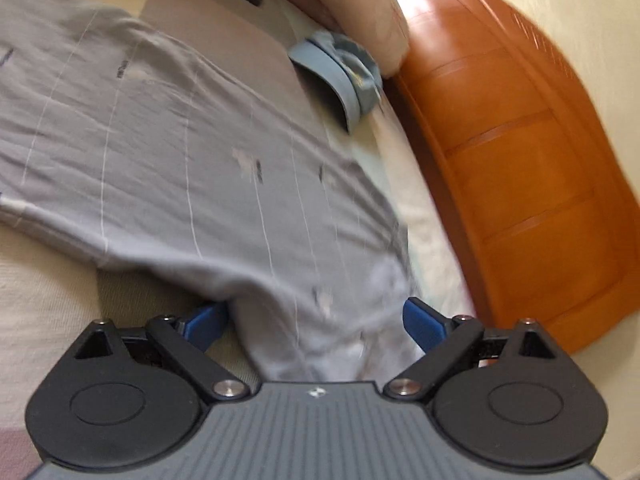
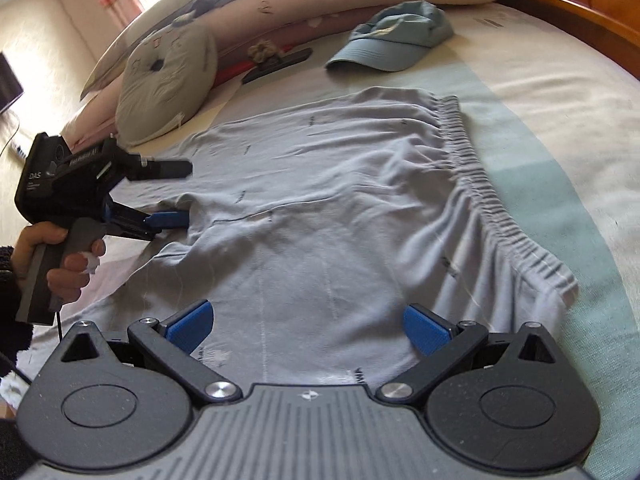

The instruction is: Fold clothes

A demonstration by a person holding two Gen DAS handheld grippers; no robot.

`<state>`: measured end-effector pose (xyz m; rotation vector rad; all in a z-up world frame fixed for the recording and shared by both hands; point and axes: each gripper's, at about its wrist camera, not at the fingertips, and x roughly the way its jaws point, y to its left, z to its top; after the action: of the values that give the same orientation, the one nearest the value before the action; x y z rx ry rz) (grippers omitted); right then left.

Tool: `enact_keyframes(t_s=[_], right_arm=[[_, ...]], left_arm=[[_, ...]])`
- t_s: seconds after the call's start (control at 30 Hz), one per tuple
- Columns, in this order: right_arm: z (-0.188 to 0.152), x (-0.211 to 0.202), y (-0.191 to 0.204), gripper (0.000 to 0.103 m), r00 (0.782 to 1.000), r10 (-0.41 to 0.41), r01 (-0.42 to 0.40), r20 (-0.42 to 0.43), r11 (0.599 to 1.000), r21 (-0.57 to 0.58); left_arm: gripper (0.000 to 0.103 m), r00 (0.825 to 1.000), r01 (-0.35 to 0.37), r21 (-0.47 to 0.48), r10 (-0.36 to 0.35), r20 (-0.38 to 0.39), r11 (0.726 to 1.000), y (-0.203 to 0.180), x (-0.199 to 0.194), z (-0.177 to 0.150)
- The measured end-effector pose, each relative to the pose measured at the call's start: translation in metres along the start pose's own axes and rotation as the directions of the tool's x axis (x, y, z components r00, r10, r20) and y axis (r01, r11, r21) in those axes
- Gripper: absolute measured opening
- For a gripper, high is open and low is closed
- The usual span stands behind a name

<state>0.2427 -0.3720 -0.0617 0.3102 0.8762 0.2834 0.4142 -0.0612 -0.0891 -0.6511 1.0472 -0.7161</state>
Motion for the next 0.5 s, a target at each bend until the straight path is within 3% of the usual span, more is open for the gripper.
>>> enact_keyframes(t_s=[0.17, 0.2, 0.23, 0.3, 0.33, 0.5], right_arm=[[0.000, 0.001, -0.003, 0.103, 1.000, 0.015, -0.015, 0.000, 1.000, 0.010], [0.000, 0.001, -0.003, 0.103, 1.000, 0.018, -0.018, 0.000, 1.000, 0.010], [0.000, 0.001, -0.003, 0.103, 1.000, 0.021, -0.021, 0.000, 1.000, 0.010], [0.000, 0.002, -0.004, 0.103, 1.000, 0.021, -0.021, -0.001, 1.000, 0.012], [0.000, 0.003, -0.004, 0.103, 1.000, 0.021, -0.021, -0.001, 1.000, 0.013], [-0.001, 0.004, -0.001, 0.103, 1.000, 0.008, -0.008, -0.005, 1.000, 0.004]], left_arm=[[0.079, 0.998, 0.010, 0.128, -0.002, -0.060, 0.992, -0.009, -0.002, -0.012], [0.070, 0.998, 0.004, 0.125, 0.004, -0.057, 0.992, -0.007, -0.002, -0.010], [0.053, 0.998, -0.002, 0.122, 0.009, -0.054, 0.993, -0.005, -0.002, -0.009], [0.028, 0.998, -0.035, 0.133, 0.040, -0.040, 0.991, -0.005, 0.002, -0.001], [0.020, 0.998, -0.052, 0.139, 0.057, -0.031, 0.989, -0.005, 0.004, 0.003], [0.014, 0.993, -0.113, 0.186, 0.119, -0.021, 0.976, -0.009, 0.016, 0.018]])
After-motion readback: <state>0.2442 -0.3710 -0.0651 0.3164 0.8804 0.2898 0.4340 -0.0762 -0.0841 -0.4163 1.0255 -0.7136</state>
